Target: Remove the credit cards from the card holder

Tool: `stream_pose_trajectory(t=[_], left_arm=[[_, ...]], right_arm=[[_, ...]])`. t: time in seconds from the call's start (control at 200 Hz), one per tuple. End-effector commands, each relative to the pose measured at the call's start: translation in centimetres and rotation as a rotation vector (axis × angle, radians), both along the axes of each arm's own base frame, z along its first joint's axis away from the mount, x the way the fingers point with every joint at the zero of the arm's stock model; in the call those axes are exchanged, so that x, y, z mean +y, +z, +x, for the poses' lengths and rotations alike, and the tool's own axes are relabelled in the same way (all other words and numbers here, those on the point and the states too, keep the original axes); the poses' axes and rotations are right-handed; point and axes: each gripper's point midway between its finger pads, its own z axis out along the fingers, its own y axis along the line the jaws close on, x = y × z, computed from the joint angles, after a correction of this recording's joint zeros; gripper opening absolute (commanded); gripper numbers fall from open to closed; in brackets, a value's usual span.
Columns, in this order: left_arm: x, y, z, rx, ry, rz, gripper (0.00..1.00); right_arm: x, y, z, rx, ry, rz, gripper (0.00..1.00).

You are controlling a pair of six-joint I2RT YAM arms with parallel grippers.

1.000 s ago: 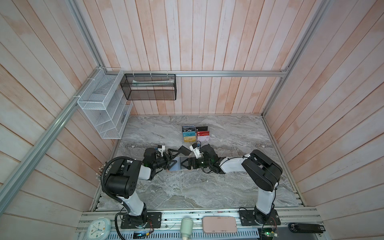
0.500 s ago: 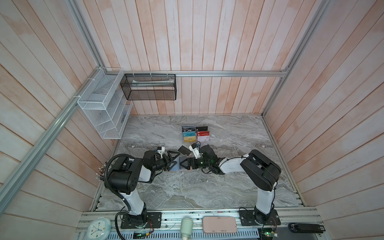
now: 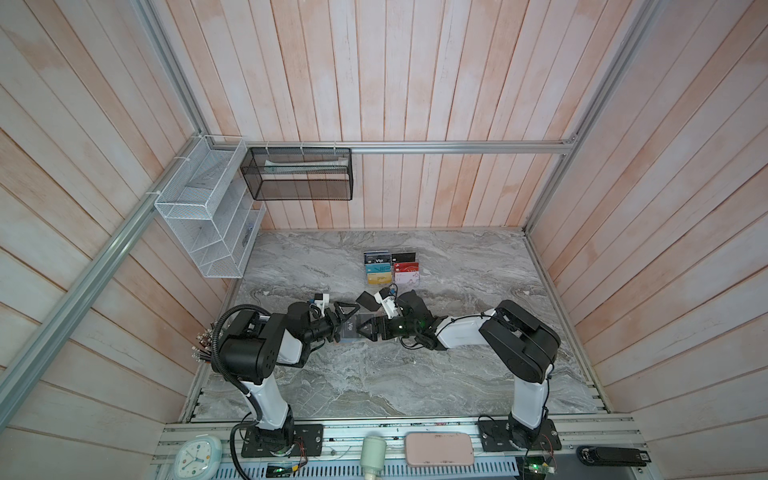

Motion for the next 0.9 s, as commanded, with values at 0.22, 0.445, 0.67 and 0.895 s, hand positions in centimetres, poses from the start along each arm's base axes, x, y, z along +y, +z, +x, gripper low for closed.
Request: stream_pose_trajectory(t=[0.22, 0.445, 0.67, 0.895], left_arm=[[2.2, -0.4, -1.0, 0.051, 0.045, 0.030, 1.00], [4.2, 2.0, -0.7, 0.005, 0.095, 0.055, 1.00], [4.4, 2.8, -0.8, -0.004, 0.101, 0.060, 1.00], [4.2, 1.4, -1.1, 0.026, 0.093, 0.041, 1.00]], right_arm=[[0.1, 2.5, -0.1, -0.061, 0.010, 0.012, 0.94], [0.8, 2.9, -0.2, -0.056, 0.024, 0.052, 0.93], [1.6, 2.6, -0.2, -0.032, 0.035, 0.095, 0.89], [2.1, 1.4, -0.2, 0.006, 0.038, 0.106, 0.83]])
